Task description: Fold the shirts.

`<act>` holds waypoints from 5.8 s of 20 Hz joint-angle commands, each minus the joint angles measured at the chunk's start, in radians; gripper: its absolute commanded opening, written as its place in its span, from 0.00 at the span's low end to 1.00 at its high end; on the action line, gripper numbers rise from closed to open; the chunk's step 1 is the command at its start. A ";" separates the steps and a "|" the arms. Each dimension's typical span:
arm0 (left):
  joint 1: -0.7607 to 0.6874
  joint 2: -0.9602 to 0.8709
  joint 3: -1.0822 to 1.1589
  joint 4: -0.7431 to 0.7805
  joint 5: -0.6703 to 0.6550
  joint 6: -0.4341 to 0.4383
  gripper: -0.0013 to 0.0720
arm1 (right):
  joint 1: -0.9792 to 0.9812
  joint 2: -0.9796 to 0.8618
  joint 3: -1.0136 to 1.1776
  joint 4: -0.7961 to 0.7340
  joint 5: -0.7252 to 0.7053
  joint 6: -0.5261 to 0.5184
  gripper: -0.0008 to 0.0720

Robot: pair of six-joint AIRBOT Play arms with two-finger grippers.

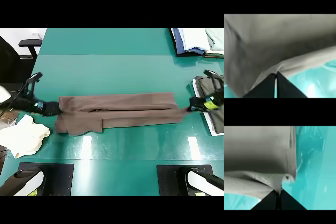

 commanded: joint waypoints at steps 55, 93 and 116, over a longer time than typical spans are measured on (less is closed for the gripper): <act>-0.516 -0.697 0.516 -0.219 0.383 -0.107 0.06 | 0.455 -0.109 0.464 0.703 -0.188 -0.158 0.04; 0.036 -0.072 0.512 0.039 0.093 -0.051 0.06 | 0.577 -0.618 0.209 0.805 -0.347 -0.161 0.87; -0.349 -0.072 0.512 -0.037 0.177 -0.001 0.06 | -0.204 -0.317 0.552 0.354 -0.305 -0.011 0.04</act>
